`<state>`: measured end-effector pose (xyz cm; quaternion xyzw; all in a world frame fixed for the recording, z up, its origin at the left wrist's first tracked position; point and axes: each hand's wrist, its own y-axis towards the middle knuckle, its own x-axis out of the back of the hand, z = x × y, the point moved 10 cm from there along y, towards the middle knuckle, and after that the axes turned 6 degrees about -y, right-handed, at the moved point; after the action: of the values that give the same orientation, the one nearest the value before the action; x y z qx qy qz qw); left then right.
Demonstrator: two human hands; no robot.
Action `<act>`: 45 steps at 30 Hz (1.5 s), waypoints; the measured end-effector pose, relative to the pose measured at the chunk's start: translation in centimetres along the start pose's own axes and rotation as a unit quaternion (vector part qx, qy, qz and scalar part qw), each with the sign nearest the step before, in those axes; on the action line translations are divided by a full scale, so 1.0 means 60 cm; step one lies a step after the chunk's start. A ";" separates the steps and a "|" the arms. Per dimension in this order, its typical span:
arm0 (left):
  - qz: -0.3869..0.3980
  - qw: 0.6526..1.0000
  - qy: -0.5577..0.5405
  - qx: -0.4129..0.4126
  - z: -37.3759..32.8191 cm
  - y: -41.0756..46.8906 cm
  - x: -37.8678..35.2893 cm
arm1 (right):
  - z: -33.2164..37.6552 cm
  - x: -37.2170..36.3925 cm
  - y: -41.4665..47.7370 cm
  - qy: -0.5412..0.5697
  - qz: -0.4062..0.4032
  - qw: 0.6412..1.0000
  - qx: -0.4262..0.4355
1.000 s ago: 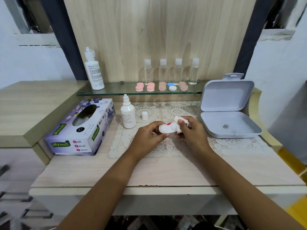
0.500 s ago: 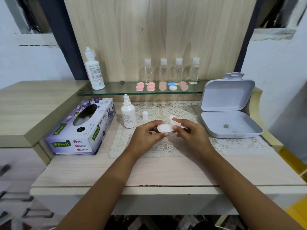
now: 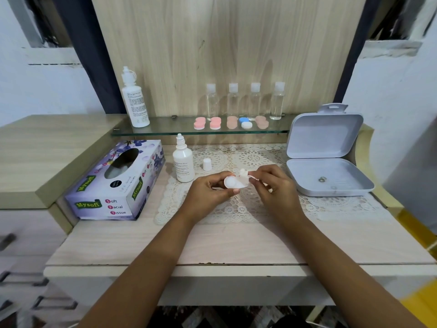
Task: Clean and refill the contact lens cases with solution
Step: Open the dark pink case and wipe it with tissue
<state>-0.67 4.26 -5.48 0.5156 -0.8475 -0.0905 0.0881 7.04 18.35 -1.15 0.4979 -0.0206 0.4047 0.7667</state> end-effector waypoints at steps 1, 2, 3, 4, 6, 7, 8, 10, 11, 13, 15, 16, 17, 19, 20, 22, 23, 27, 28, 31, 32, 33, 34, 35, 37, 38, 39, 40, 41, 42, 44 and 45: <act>-0.001 1.000 0.001 0.001 0.002 0.001 0.001 | 0.001 0.005 0.000 -0.020 -0.015 1.000 0.006; 0.000 1.000 0.000 0.003 0.003 0.001 0.001 | 0.005 0.008 -0.001 -0.035 -0.026 0.999 0.017; 0.003 1.000 -0.003 0.004 0.003 0.001 0.001 | 0.010 0.008 -0.003 -0.047 -0.031 0.998 0.030; 0.007 1.000 -0.010 0.005 0.003 0.001 -0.001 | 0.017 0.005 -0.005 -0.053 -0.028 0.997 0.046; 0.018 0.999 -0.032 0.010 0.003 0.000 -0.005 | 0.031 -0.008 -0.012 -0.060 -0.004 0.995 0.082; 0.022 0.999 -0.044 0.016 0.004 0.000 -0.006 | 0.036 -0.014 -0.015 -0.063 0.008 0.993 0.096; 0.026 0.998 -0.051 0.020 0.005 0.000 -0.007 | 0.039 -0.016 -0.016 -0.064 0.012 0.993 0.101; 0.028 0.998 -0.053 0.024 0.004 -0.001 -0.009 | 0.036 -0.007 -0.014 -0.067 -0.006 0.994 0.091; 0.029 0.998 -0.055 0.024 0.003 -0.001 -0.010 | 0.034 -0.001 -0.012 -0.073 -0.024 0.994 0.083; 0.029 0.997 -0.066 0.026 0.002 -0.002 -0.012 | 0.032 0.005 -0.010 -0.084 -0.042 0.992 0.078; 0.029 0.996 -0.078 0.028 0.001 -0.003 -0.013 | 0.038 -0.006 -0.012 -0.081 -0.024 0.992 0.094; 0.030 0.996 -0.079 0.028 0.001 -0.003 -0.013 | 0.043 -0.014 -0.014 -0.076 -0.008 0.991 0.105; 0.030 0.996 -0.080 0.028 0.000 -0.004 -0.013 | 0.047 -0.021 -0.017 -0.073 0.007 0.991 0.115; 0.032 0.996 -0.082 0.026 -0.003 -0.006 -0.013 | 0.054 -0.027 -0.019 -0.076 0.023 0.988 0.130; 0.035 0.996 -0.081 0.025 -0.004 -0.007 -0.015 | 0.057 -0.028 -0.019 -0.077 0.025 0.987 0.137; 0.050 0.995 -0.079 0.021 -0.009 -0.010 -0.021 | 0.064 -0.028 -0.020 -0.075 0.031 0.985 0.153; 0.056 0.995 -0.077 0.018 -0.012 -0.012 -0.024 | 0.068 -0.028 -0.021 -0.071 0.035 0.984 0.162; 0.061 0.997 -0.052 0.008 -0.013 -0.013 -0.026 | 0.080 -0.034 -0.024 -0.059 0.052 0.979 0.189; 0.061 0.998 -0.032 0.003 -0.011 -0.012 -0.025 | 0.083 -0.038 -0.026 -0.058 0.062 0.977 0.197; 0.057 0.998 -0.003 0.000 -0.010 -0.009 -0.023 | 0.092 -0.046 -0.029 -0.069 0.076 0.972 0.211; 0.059 0.998 -0.008 0.000 -0.011 -0.010 -0.024 | 0.091 -0.044 -0.027 -0.081 0.066 0.972 0.209; 0.062 0.998 -0.014 0.001 -0.011 -0.010 -0.026 | 0.088 -0.040 -0.022 -0.094 0.053 0.973 0.203; 0.065 0.998 -0.021 0.002 -0.012 -0.011 -0.028 | 0.085 -0.036 -0.018 -0.104 0.041 0.974 0.195; 0.066 0.997 -0.026 0.003 -0.012 -0.011 -0.029 | 0.082 -0.034 -0.015 -0.110 0.033 0.975 0.188; 0.064 0.998 -0.022 0.002 -0.011 -0.010 -0.028 | 0.083 -0.037 -0.017 -0.108 0.038 0.976 0.187; 0.061 0.998 -0.014 0.001 -0.009 -0.009 -0.026 | 0.086 -0.041 -0.021 -0.101 0.049 0.975 0.193; 0.060 0.998 -0.008 0.002 -0.007 -0.007 -0.025 | 0.091 -0.045 -0.026 -0.093 0.061 0.973 0.200; 0.058 0.998 -0.003 0.003 -0.006 -0.006 -0.023 | 0.095 -0.047 -0.030 -0.086 0.070 0.972 0.206; 0.056 0.998 -0.001 0.004 -0.004 -0.006 -0.022 | 0.096 -0.047 -0.031 -0.084 0.073 0.972 0.207; 0.053 0.999 -0.002 0.005 -0.003 -0.006 -0.021 | 0.093 -0.044 -0.029 -0.087 0.068 0.973 0.202; 0.039 0.999 -0.025 0.012 0.000 -0.005 -0.018 | 0.077 -0.033 -0.019 -0.101 0.039 0.979 0.174; 0.031 0.998 -0.046 0.020 0.001 -0.005 -0.016 | 0.069 -0.028 -0.015 -0.107 0.025 0.981 0.159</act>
<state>0.02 4.99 -5.69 0.4861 -0.8678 -0.0944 0.0412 8.01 13.94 -0.46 0.6533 -0.0503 0.3661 0.6608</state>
